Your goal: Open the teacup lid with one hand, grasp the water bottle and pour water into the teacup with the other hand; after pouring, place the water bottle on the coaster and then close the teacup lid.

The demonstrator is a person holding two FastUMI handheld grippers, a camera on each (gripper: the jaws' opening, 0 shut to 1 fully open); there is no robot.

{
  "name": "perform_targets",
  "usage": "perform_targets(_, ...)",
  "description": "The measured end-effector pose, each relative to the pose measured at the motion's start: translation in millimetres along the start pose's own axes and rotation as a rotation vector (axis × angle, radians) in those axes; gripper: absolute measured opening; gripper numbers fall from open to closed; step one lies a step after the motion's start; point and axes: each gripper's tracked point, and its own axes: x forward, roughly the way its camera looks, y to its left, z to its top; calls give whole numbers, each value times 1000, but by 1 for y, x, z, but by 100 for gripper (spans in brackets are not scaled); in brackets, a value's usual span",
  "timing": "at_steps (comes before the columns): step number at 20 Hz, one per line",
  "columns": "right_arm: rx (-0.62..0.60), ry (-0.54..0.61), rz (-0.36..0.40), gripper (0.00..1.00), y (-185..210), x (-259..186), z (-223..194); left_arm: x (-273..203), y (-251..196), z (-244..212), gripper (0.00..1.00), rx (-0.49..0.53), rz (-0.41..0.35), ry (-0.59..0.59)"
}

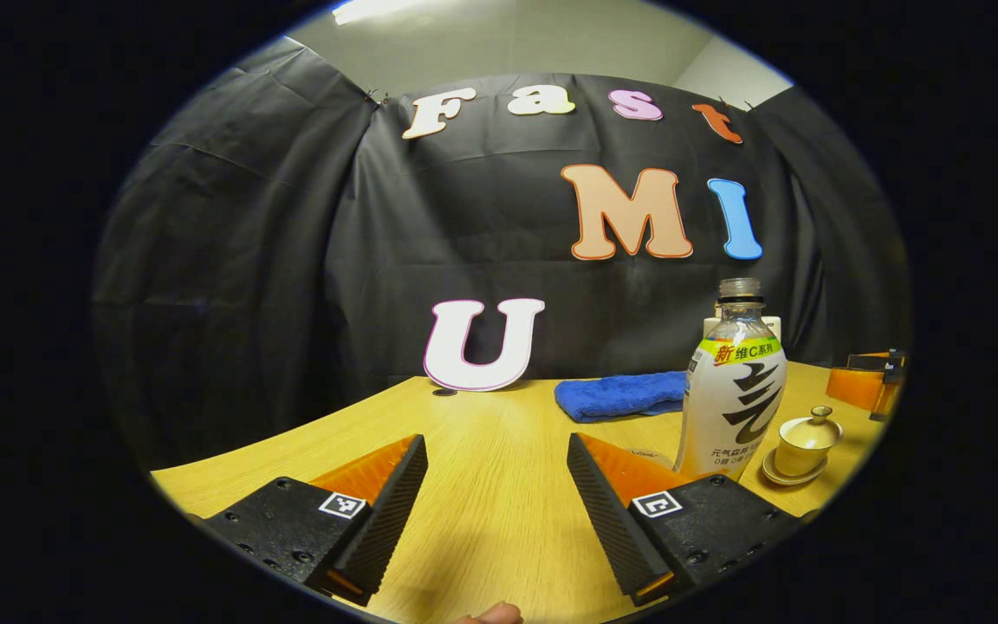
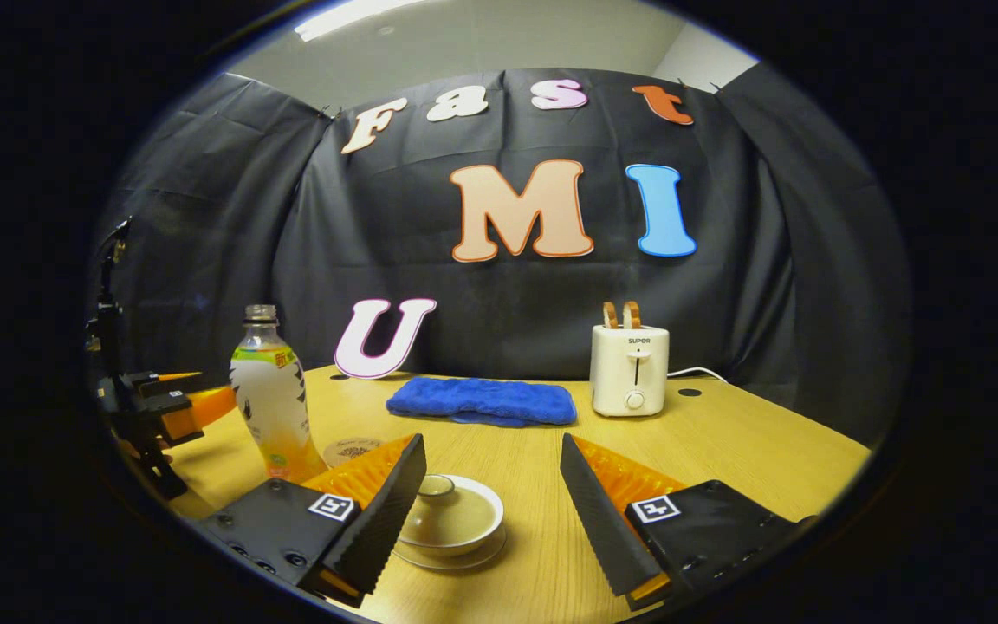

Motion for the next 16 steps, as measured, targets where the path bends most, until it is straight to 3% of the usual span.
perform_targets(1, -11, 7, 5, 99, 3, -1, -1, 0, 0, 0, 95, 0, 0, 0)
perform_targets(2, -20, 14, 12, 94, 6, -1, -2, 0, 0, 0, 95, 0, 0, 0)
perform_targets(3, -28, 22, 20, 99, 9, -1, -3, 0, 0, -1, 95, 0, -1, 0)
perform_targets(4, -32, 29, 28, 94, 12, -2, -5, 0, 0, -1, 95, 0, -1, 0)
perform_targets(9, -62, 73, 66, 98, 26, -2, -14, -1, 0, 0, 95, 0, 0, 0)
perform_targets(13, -70, 117, 83, 93, 32, 0, -26, 0, 0, 0, 95, 0, -1, 1)
perform_targets(14, -70, 122, 83, 85, 33, 1, -27, 0, 0, 0, 95, 0, -1, 1)
perform_targets(16, -70, 130, 82, 85, 34, 3, -29, 0, 0, 1, 95, 0, -1, 1)
